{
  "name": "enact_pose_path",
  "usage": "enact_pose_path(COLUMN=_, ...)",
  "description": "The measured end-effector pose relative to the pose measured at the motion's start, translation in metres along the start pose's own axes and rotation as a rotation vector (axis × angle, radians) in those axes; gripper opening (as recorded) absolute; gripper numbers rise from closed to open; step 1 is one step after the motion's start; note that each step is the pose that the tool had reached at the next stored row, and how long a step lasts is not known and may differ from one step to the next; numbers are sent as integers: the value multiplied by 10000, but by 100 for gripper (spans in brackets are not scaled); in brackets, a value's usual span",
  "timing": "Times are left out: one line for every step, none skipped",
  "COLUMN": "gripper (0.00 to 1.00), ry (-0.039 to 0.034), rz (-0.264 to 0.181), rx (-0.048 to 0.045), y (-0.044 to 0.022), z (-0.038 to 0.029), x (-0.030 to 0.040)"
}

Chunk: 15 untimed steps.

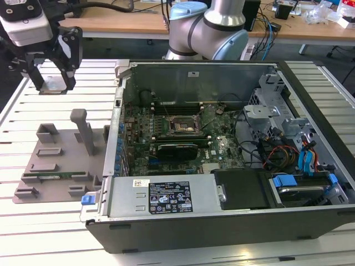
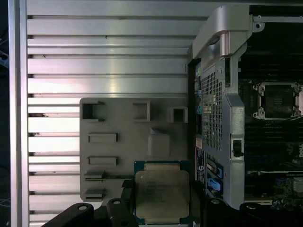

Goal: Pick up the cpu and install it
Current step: 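Pick up the cpu and move it towards the insertion slot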

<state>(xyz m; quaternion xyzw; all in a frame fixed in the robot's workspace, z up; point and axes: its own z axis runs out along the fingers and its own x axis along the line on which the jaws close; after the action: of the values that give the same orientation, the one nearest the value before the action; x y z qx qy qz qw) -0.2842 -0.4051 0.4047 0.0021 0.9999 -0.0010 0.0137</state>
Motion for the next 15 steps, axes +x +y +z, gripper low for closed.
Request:
enact_pose_path(gripper=55, ry=0, rz=0, rx=0, y=0, z=1, x=-23)
enact_pose_path(gripper=55, ry=0, rz=0, rx=1, y=0, z=1, x=-36)
enact_pose_path(gripper=55, ry=0, rz=0, rx=0, y=0, z=2, x=-52)
enact_pose_path(gripper=55, ry=0, rz=0, rx=0, y=0, z=2, x=-66)
enact_pose_path(gripper=55, ry=-1, rz=0, rx=-1, y=0, z=3, x=-78)
enact_pose_path(gripper=55, ry=-1, rz=-1, rx=-1, y=0, z=4, x=-104)
enact_pose_path(gripper=55, ry=0, rz=-1, rx=0, y=0, z=5, x=-118)
enact_pose_path(gripper=55, ry=0, rz=-1, rx=0, y=0, z=5, x=-131)
enact_pose_path(gripper=55, ry=-1, rz=0, rx=-1, y=1, z=7, x=-156)
enact_pose_path(gripper=55, ry=-1, rz=0, rx=-1, y=1, z=8, x=-180)
enact_pose_path(gripper=55, ry=0, rz=0, rx=0, y=1, z=9, x=-209)
enact_pose_path(gripper=55, ry=0, rz=0, rx=0, y=1, z=9, x=-224)
enact_pose_path(gripper=55, ry=0, rz=0, rx=0, y=1, z=10, x=-236)
enact_pose_path(gripper=55, ry=-1, rz=0, rx=-1, y=1, z=11, x=-252)
enact_pose_path(gripper=55, ry=0, rz=0, rx=-1, y=1, z=12, x=-265)
